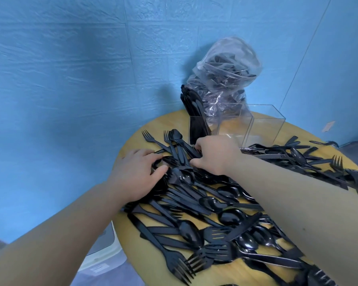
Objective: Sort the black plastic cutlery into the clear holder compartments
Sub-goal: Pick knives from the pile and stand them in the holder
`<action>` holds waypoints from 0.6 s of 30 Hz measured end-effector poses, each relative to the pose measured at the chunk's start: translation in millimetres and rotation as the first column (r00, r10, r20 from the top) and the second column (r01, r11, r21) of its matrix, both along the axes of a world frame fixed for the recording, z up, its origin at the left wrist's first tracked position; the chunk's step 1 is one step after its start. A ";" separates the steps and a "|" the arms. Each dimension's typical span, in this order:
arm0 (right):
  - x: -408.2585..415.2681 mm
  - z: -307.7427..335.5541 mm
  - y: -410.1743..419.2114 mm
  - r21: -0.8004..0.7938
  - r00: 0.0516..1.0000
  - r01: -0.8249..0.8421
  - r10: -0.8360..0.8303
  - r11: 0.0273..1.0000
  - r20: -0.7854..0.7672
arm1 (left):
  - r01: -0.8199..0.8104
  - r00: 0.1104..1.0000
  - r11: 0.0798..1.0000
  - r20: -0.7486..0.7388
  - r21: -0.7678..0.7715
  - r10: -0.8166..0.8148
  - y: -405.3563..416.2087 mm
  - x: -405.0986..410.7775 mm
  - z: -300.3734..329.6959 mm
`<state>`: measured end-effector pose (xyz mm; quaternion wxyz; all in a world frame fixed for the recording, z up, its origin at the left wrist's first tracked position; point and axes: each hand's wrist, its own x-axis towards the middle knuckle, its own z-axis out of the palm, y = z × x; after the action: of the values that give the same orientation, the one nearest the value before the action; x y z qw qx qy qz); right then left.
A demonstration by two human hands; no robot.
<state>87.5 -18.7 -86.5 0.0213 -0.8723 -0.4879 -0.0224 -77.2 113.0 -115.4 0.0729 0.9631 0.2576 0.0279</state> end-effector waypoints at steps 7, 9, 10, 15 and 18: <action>5.3 5.6 2.8 0.102 0.998 0.009 -0.002 0.995 -0.067 | 0.020 0.999 0.999 0.051 -0.043 -0.018 -2.8 -0.4 -0.7; 11.2 12.3 -0.8 0.161 0.993 -0.003 0.022 0.987 -0.117 | 0.022 0.998 0.999 0.055 -0.048 -0.019 -4.1 0.9 0.6; 13.9 16.1 -3.4 0.194 0.991 0.000 0.026 0.981 -0.132 | 0.023 0.998 0.998 0.056 -0.050 -0.020 -4.7 1.5 1.1; 24.3 22.6 -19.2 0.269 0.985 0.034 0.013 0.962 -0.171 | 0.041 0.997 0.998 0.063 -0.055 -0.037 -6.1 5.0 3.8; 26.2 21.3 -27.1 0.245 0.985 0.044 -0.002 0.968 -0.171 | 0.043 0.997 0.997 0.060 -0.059 -0.039 -7.9 6.0 5.8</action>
<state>113.7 -45.8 -65.1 0.1714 -0.8671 -0.4676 -0.0089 -71.2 105.0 -109.5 0.1098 0.9643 0.2363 0.0470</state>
